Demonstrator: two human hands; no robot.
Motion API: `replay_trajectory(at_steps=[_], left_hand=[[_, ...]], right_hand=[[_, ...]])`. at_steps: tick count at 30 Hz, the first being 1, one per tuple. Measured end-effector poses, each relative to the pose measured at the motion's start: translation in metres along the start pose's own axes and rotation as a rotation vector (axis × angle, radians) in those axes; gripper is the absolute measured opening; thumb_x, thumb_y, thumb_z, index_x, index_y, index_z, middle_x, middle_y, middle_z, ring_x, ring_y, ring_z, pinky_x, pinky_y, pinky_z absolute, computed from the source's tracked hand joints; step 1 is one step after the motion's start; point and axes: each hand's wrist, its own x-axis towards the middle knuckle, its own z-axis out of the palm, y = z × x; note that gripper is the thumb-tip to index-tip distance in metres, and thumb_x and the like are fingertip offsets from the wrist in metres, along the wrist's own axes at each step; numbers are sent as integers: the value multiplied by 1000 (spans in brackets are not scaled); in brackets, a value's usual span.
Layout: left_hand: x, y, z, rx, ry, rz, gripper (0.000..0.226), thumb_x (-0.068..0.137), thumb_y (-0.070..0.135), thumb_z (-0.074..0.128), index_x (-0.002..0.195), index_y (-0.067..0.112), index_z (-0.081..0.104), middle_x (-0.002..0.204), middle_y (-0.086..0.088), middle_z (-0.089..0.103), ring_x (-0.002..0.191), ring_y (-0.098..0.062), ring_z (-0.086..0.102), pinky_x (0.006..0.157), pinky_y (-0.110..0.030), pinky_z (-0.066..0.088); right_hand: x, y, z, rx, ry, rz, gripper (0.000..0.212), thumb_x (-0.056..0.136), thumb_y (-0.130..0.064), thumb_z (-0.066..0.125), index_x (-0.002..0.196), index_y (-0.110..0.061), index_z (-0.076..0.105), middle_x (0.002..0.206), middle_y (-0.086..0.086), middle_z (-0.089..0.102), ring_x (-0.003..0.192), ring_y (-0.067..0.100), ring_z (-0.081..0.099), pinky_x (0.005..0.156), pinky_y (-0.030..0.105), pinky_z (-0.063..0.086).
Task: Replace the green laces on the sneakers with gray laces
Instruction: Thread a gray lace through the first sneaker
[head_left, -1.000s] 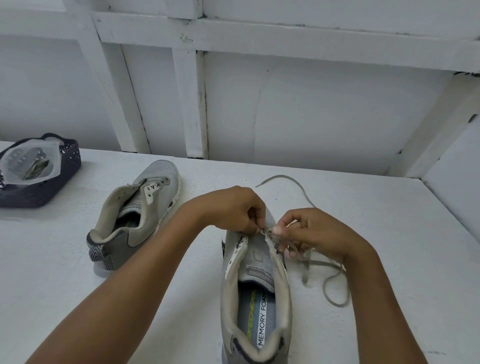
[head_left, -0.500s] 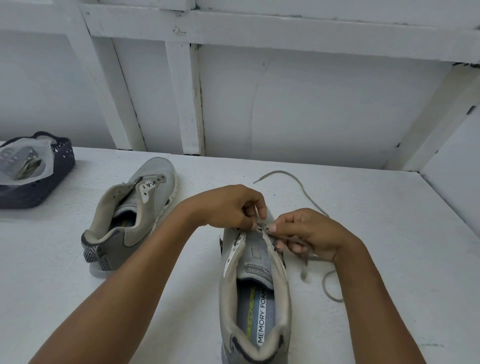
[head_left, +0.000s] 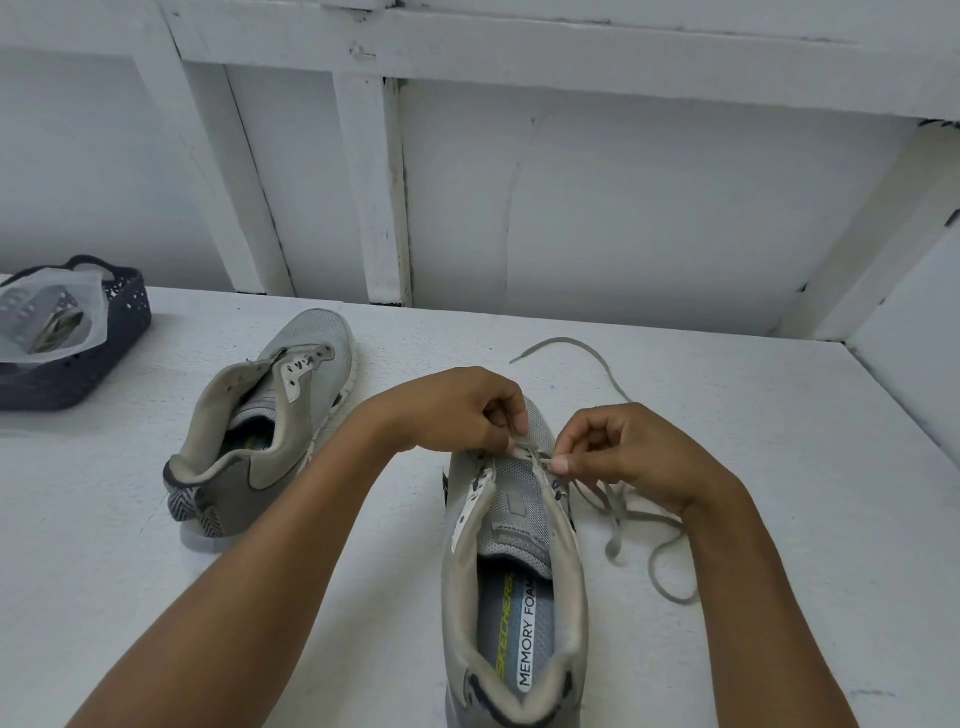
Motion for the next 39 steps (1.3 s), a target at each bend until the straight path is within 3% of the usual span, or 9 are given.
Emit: replay_trajectory(at_steps=[6, 9, 11, 15, 19, 24, 28, 33, 39], left_hand=[[-1, 0, 0, 76, 3, -8, 13, 87, 12, 67, 93, 21, 74, 80, 6, 71, 68, -3, 60, 70, -23, 49], [-2, 1, 0, 113, -1, -3, 7, 87, 19, 70, 92, 22, 73, 82, 4, 71, 71, -5, 59, 71, -26, 49], [-2, 3, -1, 143, -15, 0, 5, 87, 22, 71, 92, 22, 73, 86, 1, 72, 73, -7, 59, 73, -30, 50], [-1, 3, -2, 154, -37, 8, 6, 88, 20, 70, 93, 21, 72, 87, -1, 72, 73, -8, 59, 71, -27, 47], [-2, 1, -3, 58, -37, 5, 7, 89, 15, 68, 93, 18, 73, 85, -2, 72, 71, -8, 59, 70, -25, 48], [0, -2, -4, -106, 26, -47, 11, 92, 8, 62, 92, 12, 72, 75, 3, 67, 69, -10, 57, 66, -23, 48], [0, -4, -6, -172, 40, -72, 16, 90, 0, 57, 93, 5, 73, 76, 0, 69, 69, -10, 59, 64, -19, 50], [-2, 3, -7, 10, -52, -50, 6, 86, 21, 73, 89, 15, 76, 83, -7, 72, 66, -8, 58, 67, -24, 47], [1, 8, -8, 143, -114, -41, 2, 87, 16, 71, 86, 17, 72, 68, 10, 64, 60, -2, 54, 61, -19, 43]], right_hand=[[-1, 1, -3, 30, 50, -64, 10, 73, -1, 82, 76, -6, 73, 73, 9, 71, 70, 11, 66, 68, 20, 53], [-3, 0, -1, 23, 69, -67, 9, 73, -5, 82, 77, -6, 73, 72, 8, 71, 69, 11, 66, 68, 20, 53], [-4, -4, 3, -6, 47, -9, 17, 79, -19, 78, 78, -4, 72, 72, 9, 71, 64, 11, 63, 63, 19, 50], [-2, -10, 13, -36, 3, 174, 50, 86, -54, 56, 75, -8, 73, 64, 9, 68, 48, 12, 53, 44, 18, 37], [1, -11, 17, -92, -34, 154, 31, 95, -29, 64, 71, -11, 70, 60, 4, 64, 46, 8, 49, 46, 15, 37], [1, -9, 16, 26, -39, 106, 15, 91, -12, 68, 78, -5, 72, 65, 4, 69, 59, 10, 62, 57, 17, 48], [1, -6, 14, -19, -13, 50, 8, 88, -10, 72, 80, -7, 73, 69, 7, 72, 64, 12, 66, 65, 20, 52], [1, -3, 10, -237, 50, -68, 9, 81, -16, 80, 80, -14, 72, 75, 6, 73, 69, 12, 64, 67, 27, 52], [1, -3, 10, -157, 6, -38, 9, 82, -11, 79, 83, -9, 70, 72, 1, 71, 67, 7, 62, 65, 21, 49]])
